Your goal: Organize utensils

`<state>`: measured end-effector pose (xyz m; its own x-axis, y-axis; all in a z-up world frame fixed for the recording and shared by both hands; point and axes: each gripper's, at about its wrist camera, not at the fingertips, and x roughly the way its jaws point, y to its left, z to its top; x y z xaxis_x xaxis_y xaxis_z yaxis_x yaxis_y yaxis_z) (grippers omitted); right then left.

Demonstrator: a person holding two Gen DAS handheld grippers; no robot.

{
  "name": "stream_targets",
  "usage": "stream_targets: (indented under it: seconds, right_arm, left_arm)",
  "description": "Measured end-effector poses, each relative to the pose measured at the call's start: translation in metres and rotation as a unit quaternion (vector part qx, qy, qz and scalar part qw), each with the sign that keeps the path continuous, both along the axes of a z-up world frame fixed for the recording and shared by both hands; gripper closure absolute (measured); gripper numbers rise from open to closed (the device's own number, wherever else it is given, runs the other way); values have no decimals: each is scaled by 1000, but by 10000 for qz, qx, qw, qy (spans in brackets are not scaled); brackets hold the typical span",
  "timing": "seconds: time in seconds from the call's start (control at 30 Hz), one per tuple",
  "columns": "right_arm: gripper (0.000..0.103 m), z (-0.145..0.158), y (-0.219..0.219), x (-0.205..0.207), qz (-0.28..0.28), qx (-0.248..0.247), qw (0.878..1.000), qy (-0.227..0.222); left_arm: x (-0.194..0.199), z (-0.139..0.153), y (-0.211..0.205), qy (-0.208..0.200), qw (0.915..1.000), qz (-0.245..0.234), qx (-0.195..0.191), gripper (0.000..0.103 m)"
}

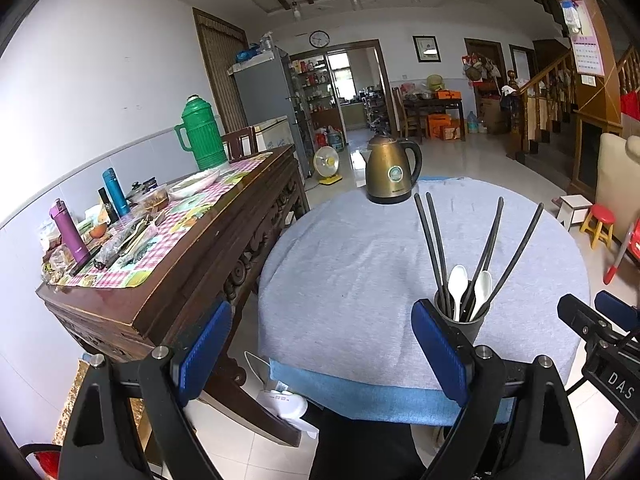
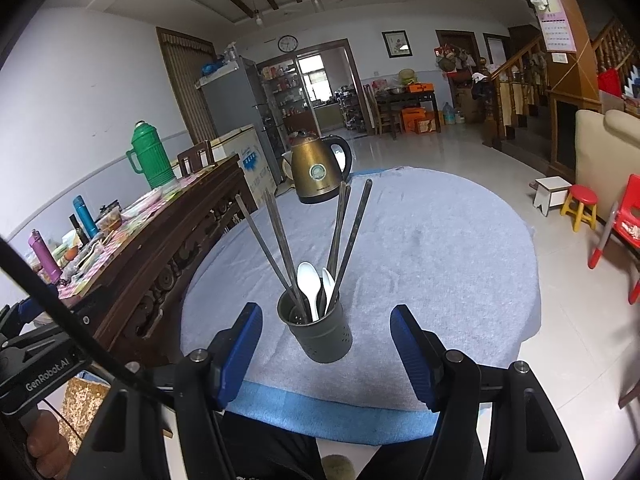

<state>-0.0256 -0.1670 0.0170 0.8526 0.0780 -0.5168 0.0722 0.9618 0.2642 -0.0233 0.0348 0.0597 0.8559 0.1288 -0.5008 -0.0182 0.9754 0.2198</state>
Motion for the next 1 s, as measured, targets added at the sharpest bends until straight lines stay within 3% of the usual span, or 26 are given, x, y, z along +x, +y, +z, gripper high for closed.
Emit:
stream_targets:
  seconds: [1.0]
  right_arm:
    - [32, -1, 1, -3, -9, 19, 10000, 15]
  left_arm:
    - [-4, 4, 0, -19, 10000, -25, -20, 11]
